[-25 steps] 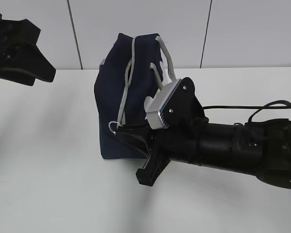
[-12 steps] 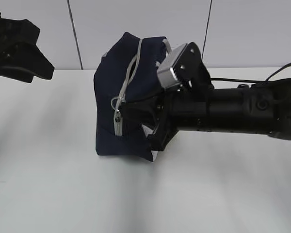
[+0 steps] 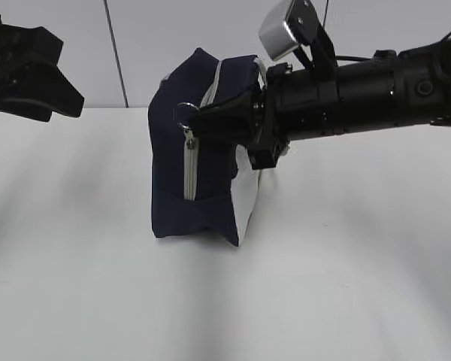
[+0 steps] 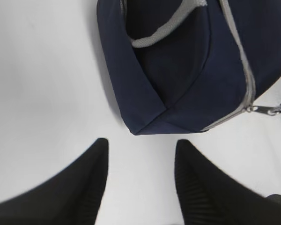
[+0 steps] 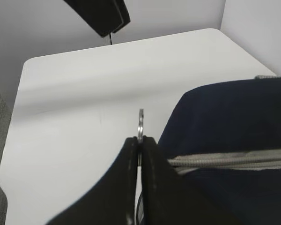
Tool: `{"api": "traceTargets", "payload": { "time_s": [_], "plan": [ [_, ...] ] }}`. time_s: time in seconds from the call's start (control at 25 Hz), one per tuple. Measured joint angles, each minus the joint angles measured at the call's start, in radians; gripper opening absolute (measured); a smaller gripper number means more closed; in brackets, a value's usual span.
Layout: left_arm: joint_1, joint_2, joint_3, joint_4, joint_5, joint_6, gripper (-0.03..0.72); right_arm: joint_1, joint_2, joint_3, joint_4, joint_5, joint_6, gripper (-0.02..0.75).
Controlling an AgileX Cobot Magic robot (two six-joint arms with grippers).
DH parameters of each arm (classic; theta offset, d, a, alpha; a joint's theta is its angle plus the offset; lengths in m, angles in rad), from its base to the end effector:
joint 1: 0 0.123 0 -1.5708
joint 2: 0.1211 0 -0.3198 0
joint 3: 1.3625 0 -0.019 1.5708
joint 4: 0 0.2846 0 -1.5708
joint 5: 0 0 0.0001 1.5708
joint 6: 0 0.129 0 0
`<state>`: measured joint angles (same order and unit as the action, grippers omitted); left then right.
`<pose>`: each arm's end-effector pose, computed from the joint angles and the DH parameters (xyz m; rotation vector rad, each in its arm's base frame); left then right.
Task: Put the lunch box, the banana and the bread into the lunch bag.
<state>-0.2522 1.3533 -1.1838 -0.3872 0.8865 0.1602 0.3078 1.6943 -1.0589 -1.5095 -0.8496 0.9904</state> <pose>0.3082 -0.1184 0.3379 0.3253 2.4961 -0.5132 0.3577 0.2151 0.2618 -1.2042 1.5348 0.7425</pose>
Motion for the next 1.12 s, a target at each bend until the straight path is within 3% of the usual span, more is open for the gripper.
{"api": "traceTargets", "payload": {
  "time_s": [0.36, 0.52, 1.12],
  "plan": [
    [0.0, 0.01, 0.068, -0.014, -0.07, 0.048, 0.341, 0.0, 0.052, -0.134, -0.068, -0.037, 0.175, -0.016],
    [0.0, 0.01, 0.068, -0.069, -0.1, 0.105, 0.341, -0.009, 0.072, -0.173, -0.082, -0.045, 0.224, -0.016],
    [0.0, 0.01, 0.068, -0.251, -0.141, 0.301, 0.341, -0.048, 0.074, -0.201, 0.005, 0.057, 0.254, -0.016]
  ]
}}
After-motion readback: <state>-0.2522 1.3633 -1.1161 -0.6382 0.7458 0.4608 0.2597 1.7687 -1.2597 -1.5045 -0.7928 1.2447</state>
